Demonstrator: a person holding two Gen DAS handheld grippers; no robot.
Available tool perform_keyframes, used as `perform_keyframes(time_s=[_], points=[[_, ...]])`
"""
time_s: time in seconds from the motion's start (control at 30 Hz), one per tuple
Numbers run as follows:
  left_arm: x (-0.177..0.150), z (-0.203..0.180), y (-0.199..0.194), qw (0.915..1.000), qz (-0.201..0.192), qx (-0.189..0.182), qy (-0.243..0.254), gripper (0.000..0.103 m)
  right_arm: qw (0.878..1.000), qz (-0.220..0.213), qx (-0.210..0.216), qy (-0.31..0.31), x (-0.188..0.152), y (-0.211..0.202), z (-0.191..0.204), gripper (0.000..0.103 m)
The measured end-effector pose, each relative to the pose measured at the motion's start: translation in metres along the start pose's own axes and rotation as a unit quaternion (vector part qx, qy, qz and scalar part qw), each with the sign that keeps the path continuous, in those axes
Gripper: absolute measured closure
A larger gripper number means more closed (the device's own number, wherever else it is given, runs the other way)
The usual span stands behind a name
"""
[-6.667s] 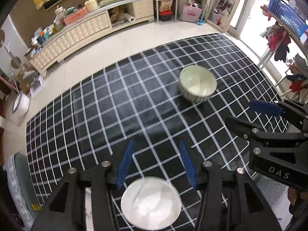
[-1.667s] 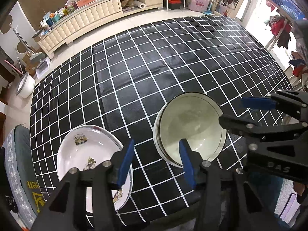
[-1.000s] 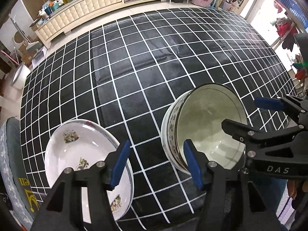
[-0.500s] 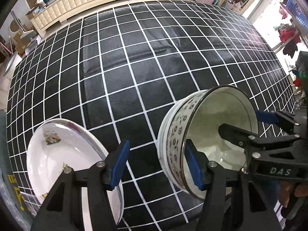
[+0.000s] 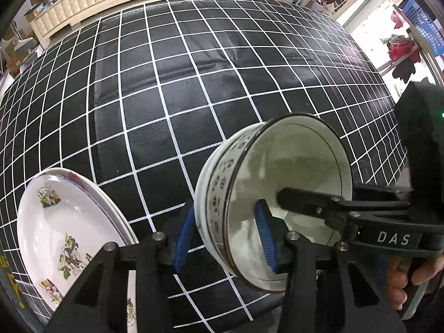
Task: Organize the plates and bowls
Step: 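Lift the nested bowls with both grippers and lower them onto the plate stack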
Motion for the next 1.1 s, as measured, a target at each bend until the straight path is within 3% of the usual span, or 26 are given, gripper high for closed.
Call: perform_keyframes(time_s=[0.33, 0.6, 1.1], points=[[0.000, 0.003, -0.006, 0.9999, -0.006, 0.009, 0.001, 0.063, 1.000, -0.012, -0.016, -0.007, -0.002, -0.003, 0.003, 0.058], [-0.006, 0.007, -0.016, 0.9999, -0.005, 0.010, 0.002, 0.064, 1.000, -0.008, -0.021, -0.012, 0.000, 0.006, 0.031, 0.059], [-0.001, 0.043, -0.093, 0.9969, -0.068, 0.032, -0.022, 0.063, 0.998, -0.023, -0.005, -0.063, 0.003, 0.001, 0.116, 0.059]])
Point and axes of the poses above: each gripper's, at about its wrist camera, not at the fingertips, and y roughly the way its jaws point, z to its left, x to its top, the point moved 7 cm from there along y, roughly the way its jaws point, and after that the axes turned 8 degrees about -z, right-handed, at the moved point
